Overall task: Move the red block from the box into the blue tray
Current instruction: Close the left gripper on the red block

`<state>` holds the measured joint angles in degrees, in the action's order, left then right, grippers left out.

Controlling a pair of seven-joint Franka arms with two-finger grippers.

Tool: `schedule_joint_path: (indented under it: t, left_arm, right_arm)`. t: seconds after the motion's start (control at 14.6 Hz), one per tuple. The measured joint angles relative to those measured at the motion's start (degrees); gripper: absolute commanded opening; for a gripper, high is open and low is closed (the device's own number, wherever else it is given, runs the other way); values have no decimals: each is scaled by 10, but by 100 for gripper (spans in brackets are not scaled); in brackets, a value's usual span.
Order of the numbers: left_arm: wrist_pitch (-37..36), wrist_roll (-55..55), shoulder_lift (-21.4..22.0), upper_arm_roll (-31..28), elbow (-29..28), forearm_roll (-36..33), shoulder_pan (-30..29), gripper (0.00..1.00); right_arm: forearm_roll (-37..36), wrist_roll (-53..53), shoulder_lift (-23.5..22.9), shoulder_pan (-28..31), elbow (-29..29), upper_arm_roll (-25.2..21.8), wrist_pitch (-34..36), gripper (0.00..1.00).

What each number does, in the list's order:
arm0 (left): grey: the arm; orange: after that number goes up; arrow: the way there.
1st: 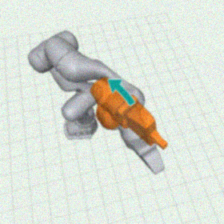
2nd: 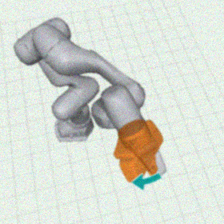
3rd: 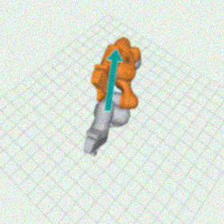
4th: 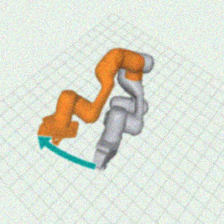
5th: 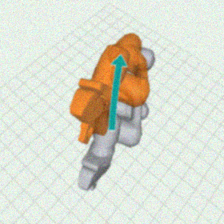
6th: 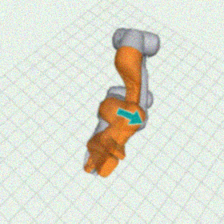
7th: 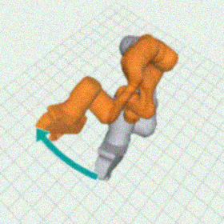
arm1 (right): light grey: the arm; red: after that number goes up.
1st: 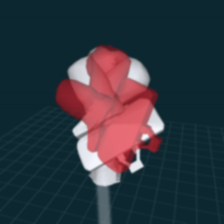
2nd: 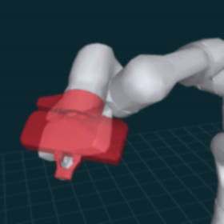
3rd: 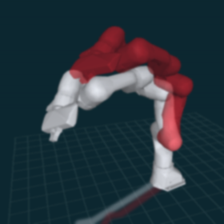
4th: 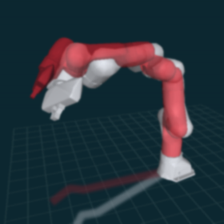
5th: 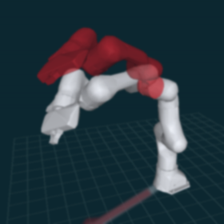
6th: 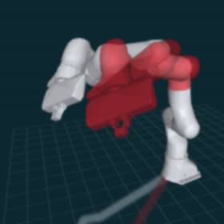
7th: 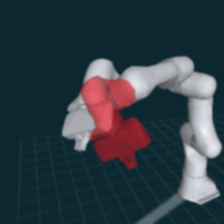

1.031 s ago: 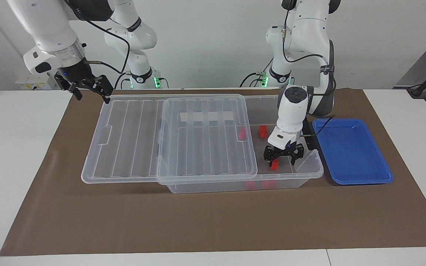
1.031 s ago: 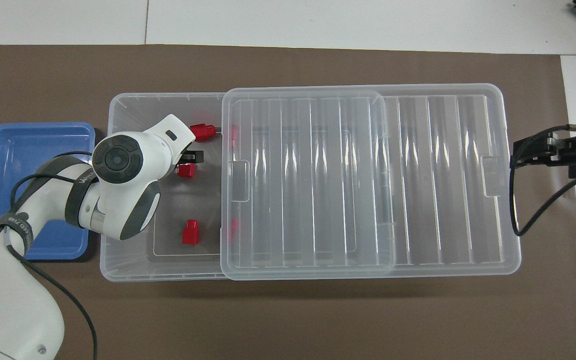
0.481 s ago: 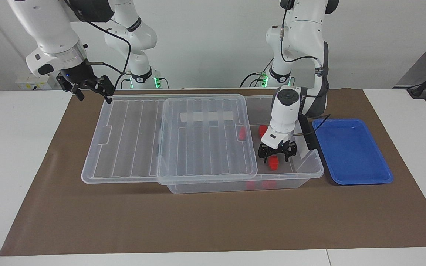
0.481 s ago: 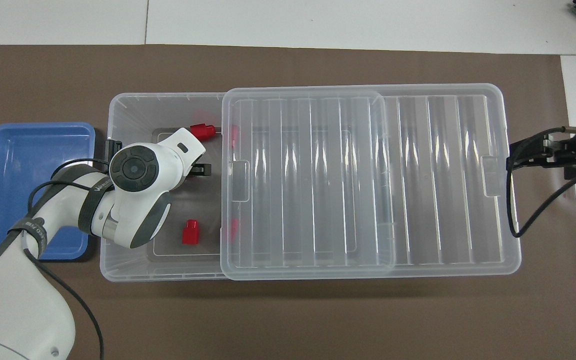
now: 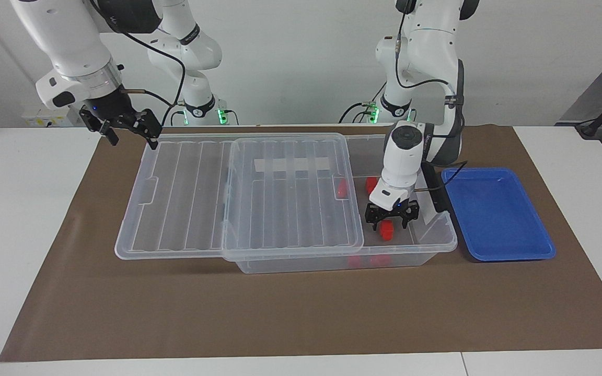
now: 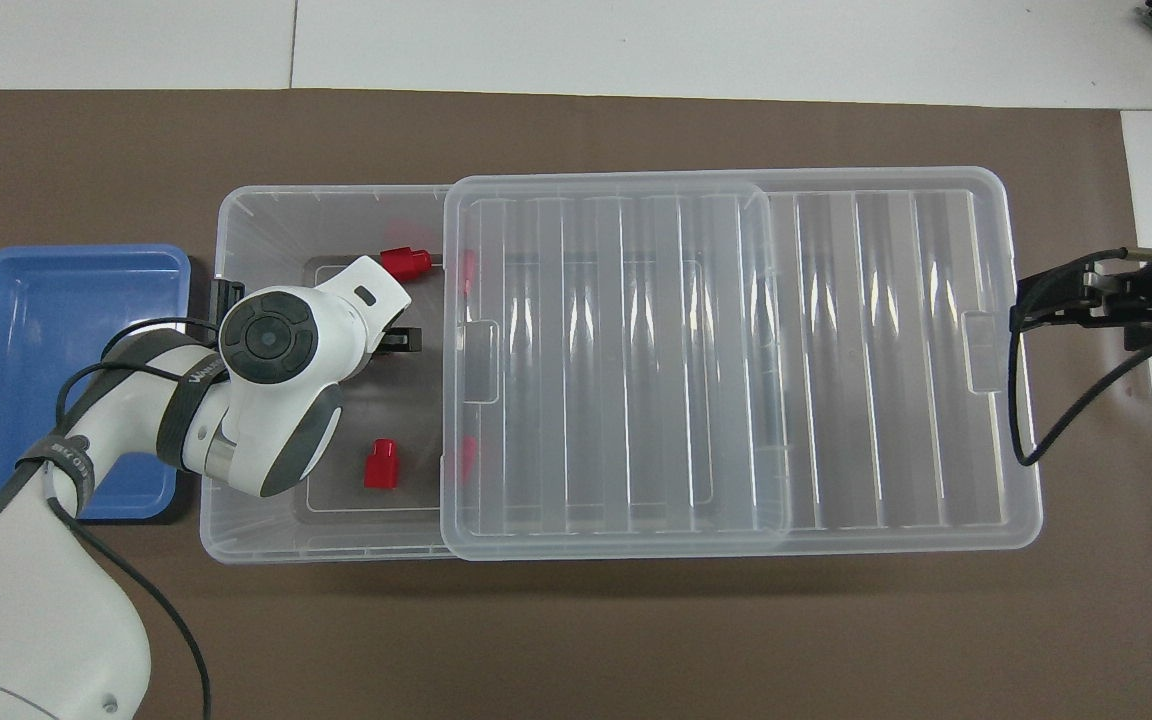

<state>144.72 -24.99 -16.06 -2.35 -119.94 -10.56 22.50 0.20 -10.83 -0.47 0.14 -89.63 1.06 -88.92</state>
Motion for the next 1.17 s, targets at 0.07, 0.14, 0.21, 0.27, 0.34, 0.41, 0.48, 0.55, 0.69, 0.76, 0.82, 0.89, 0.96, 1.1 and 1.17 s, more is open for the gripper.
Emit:
schedule_joint_path:
  t: [0.07,0.14,0.21,0.27,0.34,0.41,0.48,0.55,0.69,0.76,0.82,0.89,0.96,1.1,1.17]
  left_arm:
    - [0,-2,0,0,0,0,0,81]
    - [0,-3,0,0,0,0,0,77]
    - [0,-6,0,0,0,1,0,70]
    - [0,-9,0,0,0,1,0,62]
    - [0,-11,0,0,1,2,0,55]
    - [0,-13,1,0,1,3,0,52]
    - [0,-14,1,0,1,3,0,49]
    - [0,-15,1,0,1,5,0,42]
    - [1,-16,1,0,2,14,0,19]
    - [1,-16,1,0,3,17,0,5]
    - [1,-17,1,0,3,18,0,0]
    - [1,-17,1,1,3,18,0,0]
    - [1,-18,1,1,3,18,0,0]
    - [0,-19,1,1,3,18,0,0]
    - [-3,-19,1,1,3,18,0,0]
  right_arm:
    - [0,0,0,0,-1,0,0,100]
    - [0,0,0,0,-2,-1,0,100]
    - [0,0,1,0,-2,-1,-1,100]
    - [0,0,1,0,-2,-1,-1,100]
    - [0,0,1,0,-2,-1,-1,100]
    - [0,0,2,0,-2,-1,-1,100]
    - [0,0,2,0,-2,-1,-1,100]
    - [0,0,2,0,-2,-1,-1,100]
    - [0,0,2,0,-3,-1,-1,100]
    - [0,0,2,0,-3,-1,-1,100]
    - [0,0,2,0,-3,-1,-1,100]
    - [0,0,2,-1,-3,-1,-1,100]
    - [0,0,2,-1,-3,-1,-1,100]
    - [0,0,2,-2,-3,-1,-1,100]
    - [0,0,2,-3,-3,-1,-1,100]
